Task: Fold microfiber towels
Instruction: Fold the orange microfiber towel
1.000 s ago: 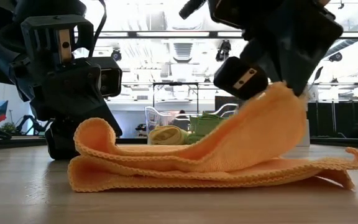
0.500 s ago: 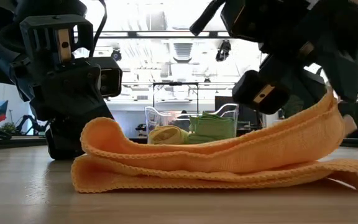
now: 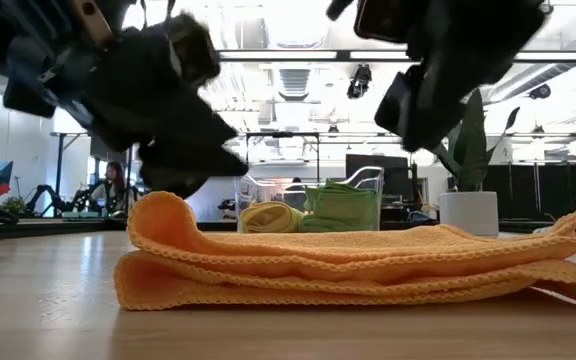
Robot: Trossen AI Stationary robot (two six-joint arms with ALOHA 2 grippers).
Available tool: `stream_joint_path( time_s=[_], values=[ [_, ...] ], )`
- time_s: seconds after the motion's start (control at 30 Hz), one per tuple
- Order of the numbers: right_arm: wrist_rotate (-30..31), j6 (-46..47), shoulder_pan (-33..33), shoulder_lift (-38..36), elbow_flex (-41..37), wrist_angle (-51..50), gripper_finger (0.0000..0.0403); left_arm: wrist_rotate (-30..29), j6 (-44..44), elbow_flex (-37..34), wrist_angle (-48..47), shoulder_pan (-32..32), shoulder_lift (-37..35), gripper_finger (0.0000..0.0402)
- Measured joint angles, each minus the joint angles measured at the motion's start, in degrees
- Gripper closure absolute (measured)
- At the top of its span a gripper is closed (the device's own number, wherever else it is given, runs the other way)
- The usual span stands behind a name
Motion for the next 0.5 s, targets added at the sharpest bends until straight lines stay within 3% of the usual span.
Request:
stream_joint_path(
  time_s=[0.1, 0.2, 0.33, 0.5],
  values=[
    [8.7, 6.5, 0.7, -1.8, -6.0, 10.9, 0.0239, -1.9, 8.7, 2.1, -2.8, 0.0, 0.0, 0.0272],
    [12.6, 9.4, 1.3, -2.1, -10.1, 16.1, 0.0222, -2.0, 12.5, 3.8, -7.2, 0.0, 0.5, 0.0272],
    [13.7, 10.6, 2.7, -1.5, -11.9, 17.3, 0.0181, -1.3, 12.3, 5.7, -14.7, 0.0, 1.4, 0.0272],
    [14.5, 10.1, 4.4, -0.8, -12.3, 17.4, 0.0121, 0.2, 12.3, 6.8, -15.4, 0.0, 2.1, 0.0251]
  ],
)
